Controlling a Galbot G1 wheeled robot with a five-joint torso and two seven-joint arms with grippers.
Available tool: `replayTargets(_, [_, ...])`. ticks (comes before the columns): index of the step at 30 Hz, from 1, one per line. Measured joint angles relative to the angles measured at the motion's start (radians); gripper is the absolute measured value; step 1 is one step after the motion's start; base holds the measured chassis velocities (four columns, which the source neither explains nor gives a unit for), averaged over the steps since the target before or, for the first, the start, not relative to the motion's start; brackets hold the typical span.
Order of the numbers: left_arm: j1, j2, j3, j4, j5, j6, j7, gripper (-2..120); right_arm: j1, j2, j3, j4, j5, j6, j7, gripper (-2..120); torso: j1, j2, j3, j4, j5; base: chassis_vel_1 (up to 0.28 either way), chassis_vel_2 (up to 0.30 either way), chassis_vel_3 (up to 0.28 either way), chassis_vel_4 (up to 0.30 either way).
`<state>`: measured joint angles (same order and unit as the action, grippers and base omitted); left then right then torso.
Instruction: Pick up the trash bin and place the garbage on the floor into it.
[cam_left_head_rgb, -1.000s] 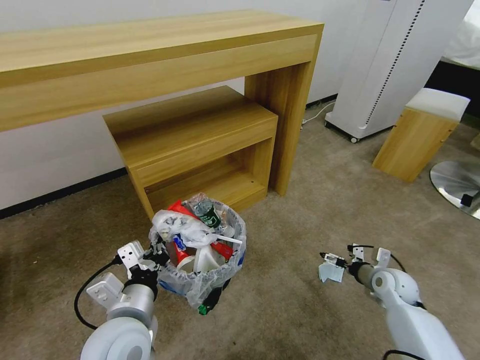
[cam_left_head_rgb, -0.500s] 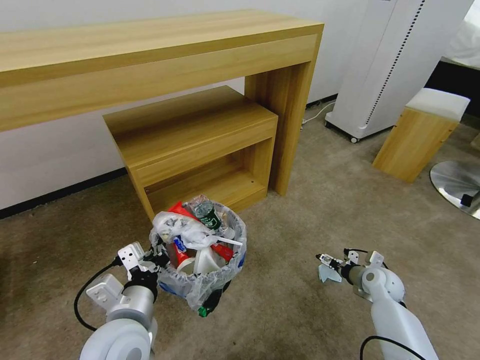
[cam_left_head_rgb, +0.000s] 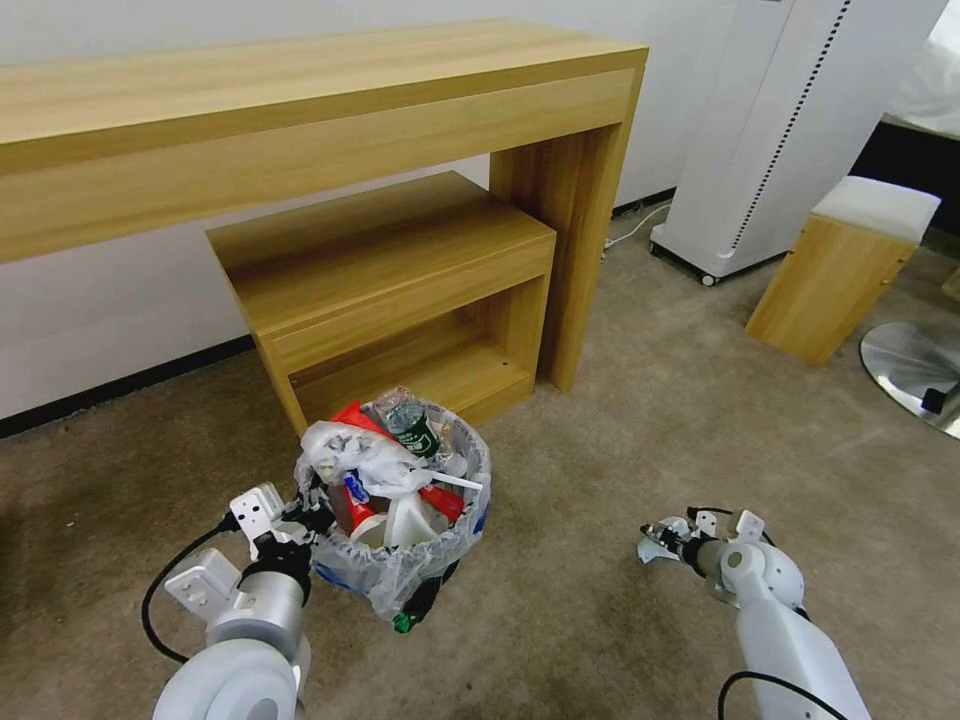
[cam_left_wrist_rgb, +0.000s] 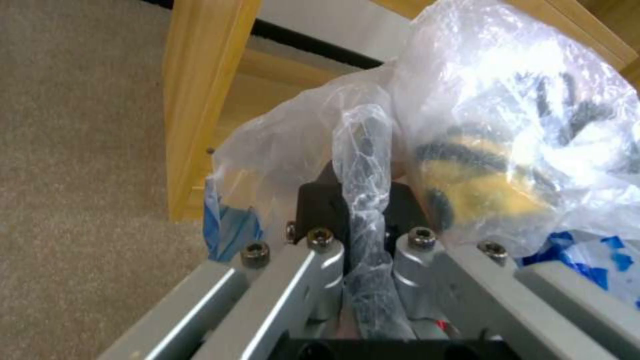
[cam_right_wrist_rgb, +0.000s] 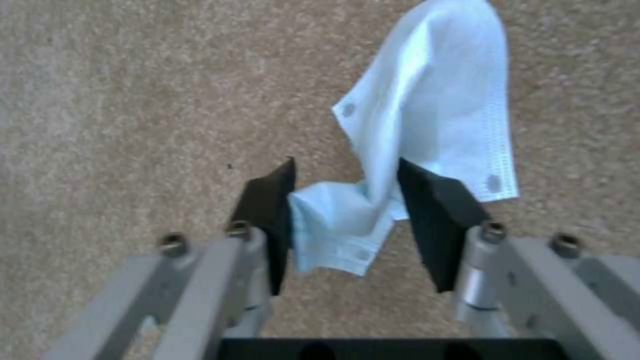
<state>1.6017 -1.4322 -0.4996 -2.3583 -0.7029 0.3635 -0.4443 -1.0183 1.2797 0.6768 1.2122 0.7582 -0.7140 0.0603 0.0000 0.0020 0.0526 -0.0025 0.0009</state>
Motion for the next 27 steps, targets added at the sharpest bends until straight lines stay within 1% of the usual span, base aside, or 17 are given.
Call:
replayTargets(1, [0.0, -0.001, 0.001, 0.0, 0.002, 0.0, -0.001, 3, -0.003, -0.005, 0.0, 0.002, -0.003, 0.004, -0.002, 30, 0.0, 0.0, 0.0, 0.0, -0.0001, 0.0, 0.0, 0.0, 0.0])
replayTargets(3, [0.0, -0.002, 0.001, 0.0, 0.003, 0.0, -0.001, 3, -0.004, -0.006, 0.0, 0.003, -0.004, 0.006, -0.003, 28, 0.0, 0.0, 0.0, 0.0, -0.0001, 0.0, 0.0, 0.0, 0.0])
replayTargets(4, [0.0, -0.002, 0.002, 0.0, 0.004, 0.0, -0.001, 3, -0.006, -0.008, 0.0, 0.004, -0.006, 0.008, -0.003, 25, 0.0, 0.0, 0.0, 0.0, -0.0001, 0.0, 0.0, 0.0, 0.0])
replayTargets(5, [0.001, -0.005, 0.003, 0.0, 0.007, 0.0, -0.002, 3, -0.01, -0.012, 0.0, 0.009, -0.012, 0.015, -0.005, 15, 0.0, 0.0, 0.0, 0.0, 0.0, 0.0, 0.0, 0.0, 0.0])
replayTargets(6, [0.001, -0.005, 0.003, 0.0, 0.007, 0.0, -0.002, 3, -0.01, -0.012, 0.0, 0.009, -0.012, 0.015, -0.005, 15, 0.0, 0.0, 0.0, 0.0, 0.0, 0.0, 0.0, 0.0, 0.0])
replayTargets(9, [0.005, -0.006, 0.004, -0.005, 0.012, 0.0, -0.004, 3, -0.021, -0.02, -0.003, 0.023, -0.023, 0.031, -0.008, 1, 0.0, 0.0, 0.0, 0.0001, 0.0, 0.0, 0.0, 0.0, 0.0])
replayTargets(14, [0.007, -0.008, 0.004, 0.0, 0.012, -0.001, -0.004, 3, -0.04, -0.031, -0.012, 0.054, -0.025, 0.05, -0.018, 0, 0.0, 0.0, 0.0, 0.0, 0.0001, 0.0, 0.0, 0.0, 0.0])
replayTargets(17, [0.0, -0.008, 0.003, 0.014, 0.01, -0.002, -0.008, 3, -0.08, -0.052, -0.035, 0.148, -0.011, 0.097, -0.051, 0, 0.0, 0.0, 0.0, -0.0001, -0.0001, 0.0, 0.0, 0.0, 0.0])
replayTargets(18, [0.0, -0.008, 0.003, 0.014, 0.01, -0.002, -0.008, 3, -0.08, -0.052, -0.035, 0.148, -0.011, 0.097, -0.051, 0, 0.0, 0.0, 0.0, -0.0001, -0.0001, 0.0, 0.0, 0.0, 0.0])
replayTargets(19, [-0.004, -0.008, 0.002, 0.018, 0.003, -0.001, -0.011, 3, -0.108, -0.068, -0.052, 0.216, 0.008, 0.157, -0.099, 0, 0.0, 0.0, 0.0, 0.0, -0.0001, 0.0, 0.0, 0.0, 0.0])
replayTargets(21, [-0.007, -0.009, 0.001, 0.025, -0.003, 0.001, -0.013, 3, -0.133, -0.086, -0.072, 0.285, 0.016, 0.268, -0.183, 0, 0.0, 0.0, 0.0, -0.0001, -0.0002, 0.0, 0.0, 0.0, 0.0])
replayTargets(22, [-0.007, -0.009, 0.001, 0.025, -0.003, 0.001, -0.013, 3, -0.133, -0.086, -0.072, 0.285, 0.016, 0.268, -0.183, 0, 0.0, 0.0, 0.0, -0.0001, -0.0002, 0.0, 0.0, 0.0, 0.0])
replayTargets(23, [-0.007, -0.011, 0.003, 0.03, -0.004, 0.001, -0.015, 3, -0.146, -0.101, -0.085, 0.344, 0.022, 0.342, -0.24, 0, 0.0, 0.0, 0.0, -0.0002, 0.0003, 0.0, 0.0, 0.0, 0.0])
replayTargets(24, [-0.007, -0.015, 0.006, 0.037, -0.004, 0.001, -0.015, 3, -0.153, -0.127, -0.106, 0.424, 0.047, 0.448, -0.305, 0, 0.0, 0.0, 0.0, -0.0001, -0.0007, 0.0, 0.0, 0.0, 0.0])
replayTargets(25, [-0.007, -0.015, 0.006, 0.037, -0.004, 0.001, -0.015, 3, -0.153, -0.127, -0.106, 0.424, 0.047, 0.448, -0.305, 0, 0.0, 0.0, 0.0, -0.0001, -0.0007, 0.0, 0.0, 0.0, 0.0])
replayTargets(26, [-0.007, -0.017, 0.008, 0.039, -0.004, 0.001, -0.015, 3, -0.152, -0.135, -0.117, 0.445, 0.058, 0.49, -0.33, 0, 0.0, 0.0, 0.0, 0.0001, -0.0009, 0.0, 0.0, 0.0, 0.0])
replayTargets(27, [-0.009, -0.022, 0.017, 0.044, -0.003, 0.001, -0.016, 3, -0.14, -0.152, -0.144, 0.484, 0.083, 0.587, -0.407, 0, 0.0, 0.0, 0.0, 0.0, 0.0002, 0.0, 0.0, 0.0, 0.0])
